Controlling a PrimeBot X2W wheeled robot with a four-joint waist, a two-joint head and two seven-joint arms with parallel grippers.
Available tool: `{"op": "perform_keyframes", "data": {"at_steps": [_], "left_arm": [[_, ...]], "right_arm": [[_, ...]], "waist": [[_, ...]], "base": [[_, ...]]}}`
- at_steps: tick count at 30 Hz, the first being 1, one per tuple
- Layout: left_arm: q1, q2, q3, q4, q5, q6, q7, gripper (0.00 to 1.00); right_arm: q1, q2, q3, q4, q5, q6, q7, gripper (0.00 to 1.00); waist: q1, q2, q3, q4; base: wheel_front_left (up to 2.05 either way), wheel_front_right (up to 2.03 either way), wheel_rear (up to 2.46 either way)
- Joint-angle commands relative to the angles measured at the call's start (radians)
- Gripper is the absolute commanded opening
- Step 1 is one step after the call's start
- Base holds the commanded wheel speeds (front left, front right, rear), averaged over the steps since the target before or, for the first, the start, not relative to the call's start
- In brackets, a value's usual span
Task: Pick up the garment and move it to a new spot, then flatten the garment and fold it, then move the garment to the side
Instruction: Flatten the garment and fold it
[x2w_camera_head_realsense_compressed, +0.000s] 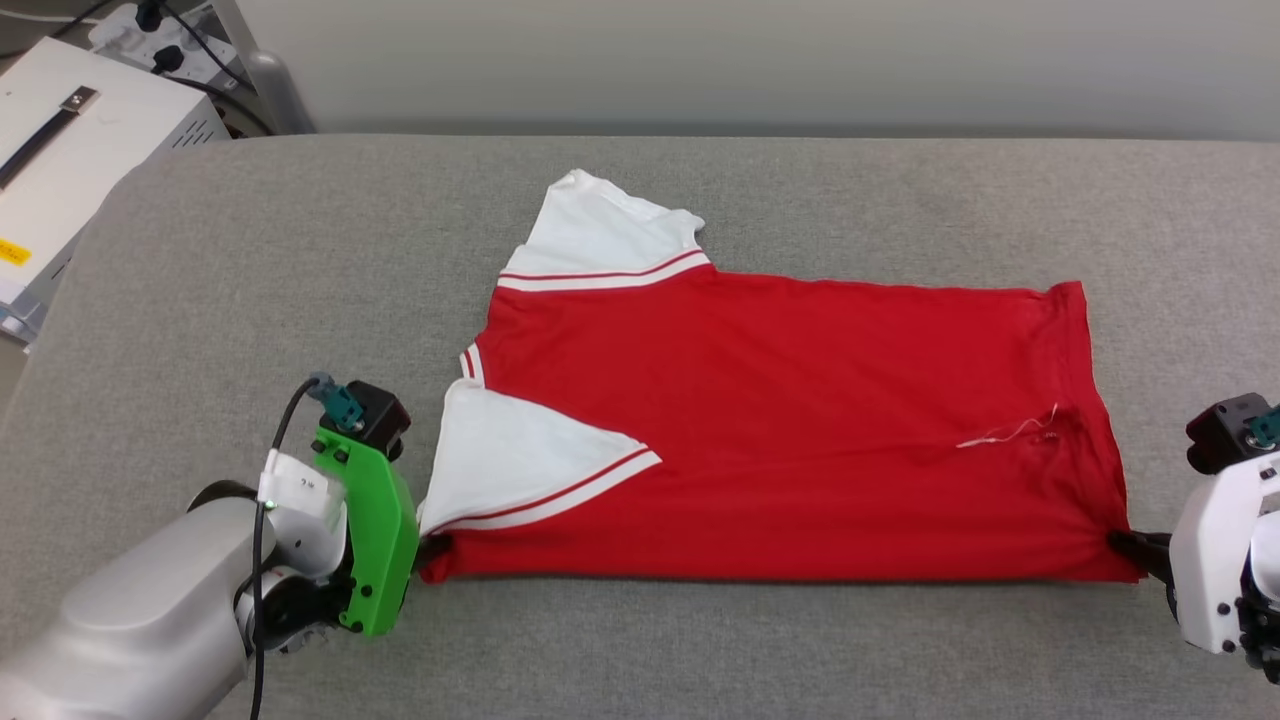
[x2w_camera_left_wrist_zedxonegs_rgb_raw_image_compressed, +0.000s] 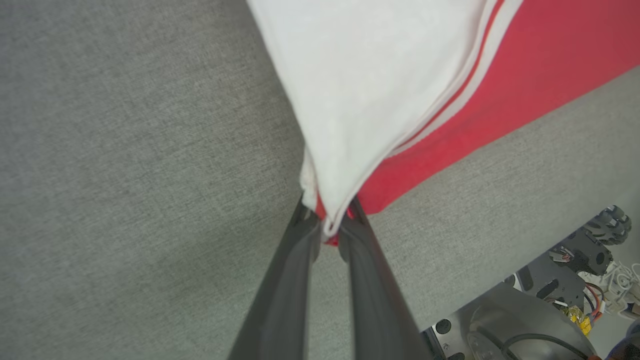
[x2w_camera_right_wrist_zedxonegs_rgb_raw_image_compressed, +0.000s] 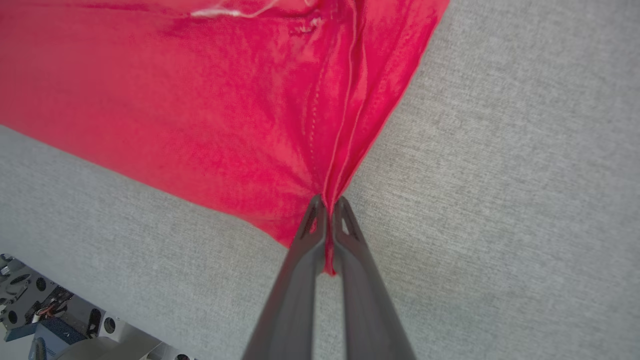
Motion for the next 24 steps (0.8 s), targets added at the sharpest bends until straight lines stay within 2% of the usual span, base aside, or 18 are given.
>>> {"op": "perform_keyframes", "data": {"at_steps": [1, 6, 10, 22, 23, 24], "left_arm": [[0.022, 0.021, -0.004, -0.011, -0.004, -0.002, -0.007, 0.0], [0.059, 0.055, -0.023, -0.065, -0.007, -0.002, -0.008, 0.0], [0.089, 0.058, -0.038, -0.086, -0.008, 0.002, -0.005, 0.0], [0.112, 0.01, -0.052, -0.019, 0.001, 0.014, -0.023, 0.0], [0.109, 0.008, -0.051, -0.013, 0.006, 0.014, -0.03, 0.37], [0.107, 0.008, -0.05, -0.009, 0.012, 0.014, -0.039, 1.0]], "right_arm": [[0.029, -0.017, -0.008, -0.012, 0.009, -0.001, -0.008, 0.0], [0.1, -0.048, -0.044, -0.064, 0.022, -0.001, 0.0, 0.0], [0.143, -0.054, -0.072, -0.076, 0.02, -0.001, 0.022, 0.0], [0.18, 0.018, -0.105, -0.026, -0.028, -0.001, 0.06, 0.0], [0.18, 0.023, -0.11, -0.026, -0.03, -0.001, 0.051, 0.07], [0.182, 0.028, -0.116, -0.027, -0.033, -0.001, 0.041, 1.0]], "waist": [[0.0, 0.0062, -0.023, -0.002], [0.0, 0.0062, -0.04, -0.003], [0.0, 0.0062, -0.034, -0.004], [0.0, 0.0062, 0.011, 0.001], [0.0, 0.0062, 0.009, 0.003], [0.0, 0.0062, 0.002, 0.004]], "base": [[0.0, 0.0, 0.0], [0.0, 0.0, 0.0], [0.0, 0.0, 0.0], [0.0, 0.0, 0.0], [0.0, 0.0, 0.0], [0.0, 0.0, 0.0]]}}
